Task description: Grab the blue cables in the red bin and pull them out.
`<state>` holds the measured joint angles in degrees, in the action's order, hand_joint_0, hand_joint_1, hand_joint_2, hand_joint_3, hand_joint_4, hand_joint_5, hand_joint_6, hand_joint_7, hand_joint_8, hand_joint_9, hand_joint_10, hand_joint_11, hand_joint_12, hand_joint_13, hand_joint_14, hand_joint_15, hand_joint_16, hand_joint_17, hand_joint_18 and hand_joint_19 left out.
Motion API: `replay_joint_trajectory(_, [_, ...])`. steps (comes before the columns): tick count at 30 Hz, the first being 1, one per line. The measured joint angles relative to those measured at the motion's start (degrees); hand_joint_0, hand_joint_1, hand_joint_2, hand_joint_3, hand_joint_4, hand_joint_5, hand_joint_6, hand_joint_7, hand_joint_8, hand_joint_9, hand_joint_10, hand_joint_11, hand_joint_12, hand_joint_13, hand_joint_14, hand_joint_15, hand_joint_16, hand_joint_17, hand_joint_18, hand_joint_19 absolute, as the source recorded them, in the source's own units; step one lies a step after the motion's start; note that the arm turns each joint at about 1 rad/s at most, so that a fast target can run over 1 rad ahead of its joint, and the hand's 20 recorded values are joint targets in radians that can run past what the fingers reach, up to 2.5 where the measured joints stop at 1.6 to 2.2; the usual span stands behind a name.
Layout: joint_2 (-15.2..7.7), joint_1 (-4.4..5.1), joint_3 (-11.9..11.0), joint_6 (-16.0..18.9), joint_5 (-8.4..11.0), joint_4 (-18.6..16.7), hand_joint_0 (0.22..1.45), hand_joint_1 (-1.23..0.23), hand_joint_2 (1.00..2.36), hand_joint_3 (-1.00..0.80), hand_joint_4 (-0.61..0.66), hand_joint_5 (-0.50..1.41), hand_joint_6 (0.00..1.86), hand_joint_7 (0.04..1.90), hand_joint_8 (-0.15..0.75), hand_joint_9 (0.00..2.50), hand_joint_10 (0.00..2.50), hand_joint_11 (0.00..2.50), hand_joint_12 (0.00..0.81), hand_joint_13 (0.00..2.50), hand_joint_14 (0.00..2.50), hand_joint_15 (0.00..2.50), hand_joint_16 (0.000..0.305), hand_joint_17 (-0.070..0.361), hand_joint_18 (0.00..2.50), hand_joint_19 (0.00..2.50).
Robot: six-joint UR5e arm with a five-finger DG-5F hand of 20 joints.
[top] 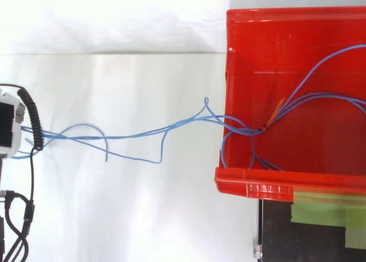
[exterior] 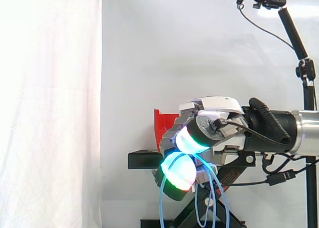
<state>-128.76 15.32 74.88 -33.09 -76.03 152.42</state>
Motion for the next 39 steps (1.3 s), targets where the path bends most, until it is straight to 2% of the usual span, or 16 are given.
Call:
replay_joint_trajectory(9, [0.0,0.01,0.0,0.1,-0.08,0.0,0.84,-0.95,1.0,-0.97,0.21,0.93,0.01,0.77,0.24,1.11,0.73,1.81,0.327,1.32,0.27,1.7,0.045,0.101,0.9,1.2])
replay_joint_trajectory(18, [0.0,-0.02,0.0,0.1,-0.07,0.1,0.78,-0.85,1.0,-1.0,0.22,0.92,0.01,0.75,0.248,1.11,0.78,1.76,0.336,1.32,0.32,1.67,0.047,0.105,0.92,1.19])
replay_joint_trajectory(28, [0.0,0.0,0.0,0.1,-0.08,0.1,0.75,-0.81,1.0,-1.0,0.23,0.92,0.01,0.75,0.254,1.11,0.8,1.76,0.342,1.32,0.34,1.65,0.048,0.109,0.93,1.18])
replay_joint_trajectory(39, [0.0,-0.02,0.0,0.2,-0.07,0.1,0.64,-0.68,1.0,-1.0,0.27,0.94,0.01,0.74,0.299,1.11,0.9,1.65,0.386,1.33,0.48,1.53,0.057,0.129,1.0,1.14])
